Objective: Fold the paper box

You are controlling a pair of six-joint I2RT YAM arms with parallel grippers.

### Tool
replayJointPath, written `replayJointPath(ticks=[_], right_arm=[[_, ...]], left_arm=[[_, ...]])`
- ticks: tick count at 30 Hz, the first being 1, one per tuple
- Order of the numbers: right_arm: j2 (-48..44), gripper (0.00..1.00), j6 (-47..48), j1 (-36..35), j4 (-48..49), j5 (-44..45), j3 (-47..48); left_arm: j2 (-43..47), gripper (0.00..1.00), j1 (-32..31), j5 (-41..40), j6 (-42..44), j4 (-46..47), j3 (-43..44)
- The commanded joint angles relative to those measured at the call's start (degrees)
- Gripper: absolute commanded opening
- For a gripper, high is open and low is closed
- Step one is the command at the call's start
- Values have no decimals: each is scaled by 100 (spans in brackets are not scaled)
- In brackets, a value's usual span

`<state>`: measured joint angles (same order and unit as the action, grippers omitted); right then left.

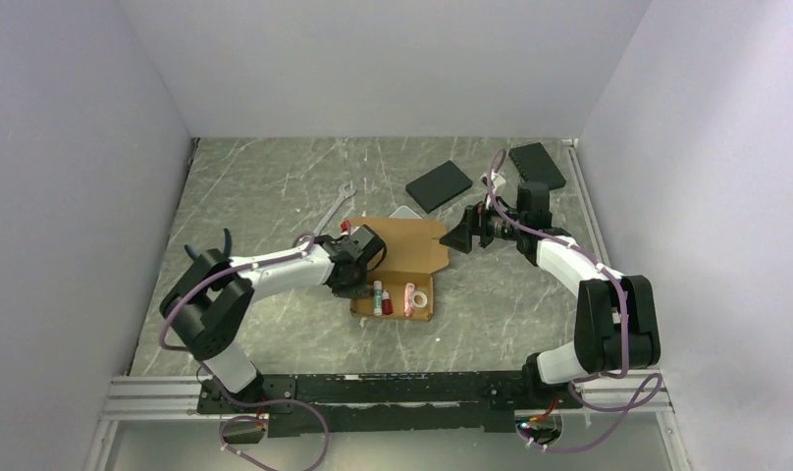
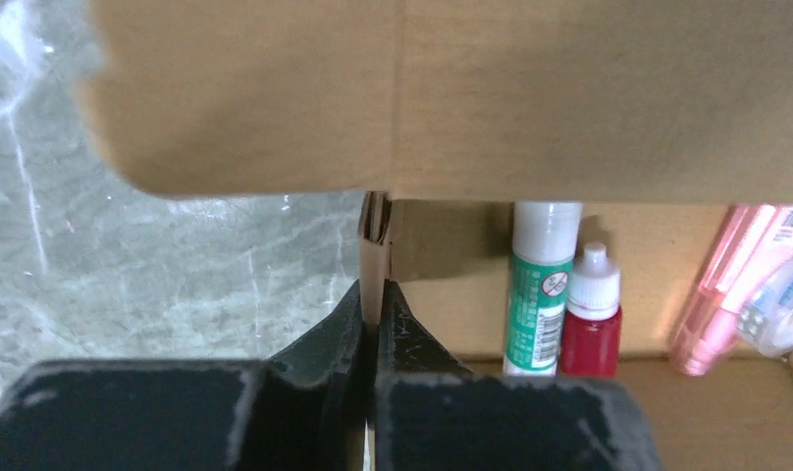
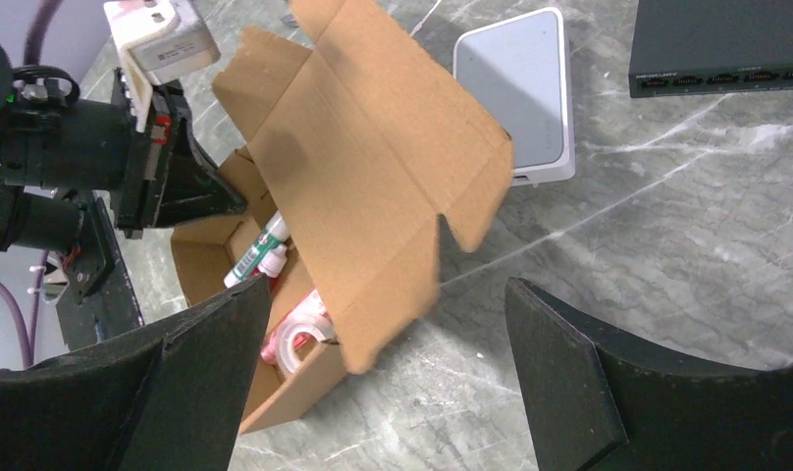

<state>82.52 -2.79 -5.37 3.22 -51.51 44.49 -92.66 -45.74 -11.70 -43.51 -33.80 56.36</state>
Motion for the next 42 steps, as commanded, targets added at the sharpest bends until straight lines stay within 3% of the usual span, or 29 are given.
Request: replayJointPath(ticks=[1,10,14,17,25,30,37,42], right_arm=[[-1,92,-21,-32,259,-103,59],[29,91,94,-67,151,-97,93],[25,91,146,-78,115,-88,104],[32,91,169,-78,102,-92,105],[66,91,219,-87,67,-101,125],[120,91,226,-96,0,6,144],[215,91,63,-105,37,594,128],[563,87,-350,-122,359,182,73]], left_arm=[[-487,0,-8,-252,116,-120,193],[-461,0,-126,-781,-18,-345,324],[-82,29,-161,-809,-44,-402,393],[269,39,-164,-774,-44,-438,395],[788,42,-159,-641,-7,-482,359],[1186,50,-136,-483,88,-137,122],[2359,68,491,358,420,927,-751],[3249,80,1366,1498,629,1987,-1560]])
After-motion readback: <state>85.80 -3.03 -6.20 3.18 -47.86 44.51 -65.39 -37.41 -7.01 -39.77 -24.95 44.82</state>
